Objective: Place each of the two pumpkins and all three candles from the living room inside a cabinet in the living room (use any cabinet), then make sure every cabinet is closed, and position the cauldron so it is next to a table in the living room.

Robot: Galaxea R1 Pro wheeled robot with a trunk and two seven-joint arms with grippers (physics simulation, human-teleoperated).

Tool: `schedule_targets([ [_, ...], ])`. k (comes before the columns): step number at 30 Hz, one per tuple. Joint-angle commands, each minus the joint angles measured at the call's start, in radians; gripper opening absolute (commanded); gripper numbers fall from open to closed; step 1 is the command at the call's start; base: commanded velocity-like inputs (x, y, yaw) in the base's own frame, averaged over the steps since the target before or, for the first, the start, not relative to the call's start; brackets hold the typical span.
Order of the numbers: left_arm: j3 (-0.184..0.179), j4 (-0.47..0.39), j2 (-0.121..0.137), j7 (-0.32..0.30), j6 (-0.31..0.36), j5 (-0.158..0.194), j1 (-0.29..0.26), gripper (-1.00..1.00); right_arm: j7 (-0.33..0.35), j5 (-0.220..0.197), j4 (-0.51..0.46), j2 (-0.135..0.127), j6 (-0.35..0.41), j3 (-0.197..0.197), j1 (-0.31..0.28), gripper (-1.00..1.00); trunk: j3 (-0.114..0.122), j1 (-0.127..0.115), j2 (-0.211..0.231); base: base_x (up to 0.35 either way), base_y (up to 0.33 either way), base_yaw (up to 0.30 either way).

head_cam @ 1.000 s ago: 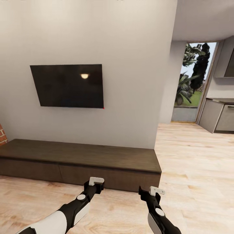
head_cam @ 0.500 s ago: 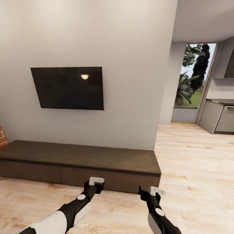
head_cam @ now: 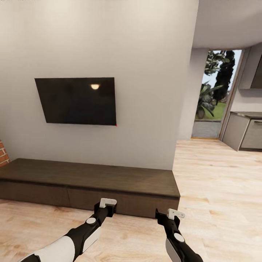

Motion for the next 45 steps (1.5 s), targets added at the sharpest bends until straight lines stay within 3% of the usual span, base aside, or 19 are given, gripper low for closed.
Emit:
schedule_targets([
  [1, -0.009, 0.0, 0.0, 0.007, -0.004, 0.005, -0.001, 1.0, -0.004, -0.009, 0.001, 0.0, -0.004, 0.005, -0.001, 1.0, 0.002, -0.004, 0.007, 0.0, 0.0, 0.0],
  [45, -0.01, 0.001, 0.0, 0.007, -0.003, 0.005, -0.001, 1.0, -0.004, -0.009, 0.003, 0.0, -0.004, 0.005, -0.001, 1.0, 0.14, -0.173, 0.315, 0.0, 0.0, 0.0],
])
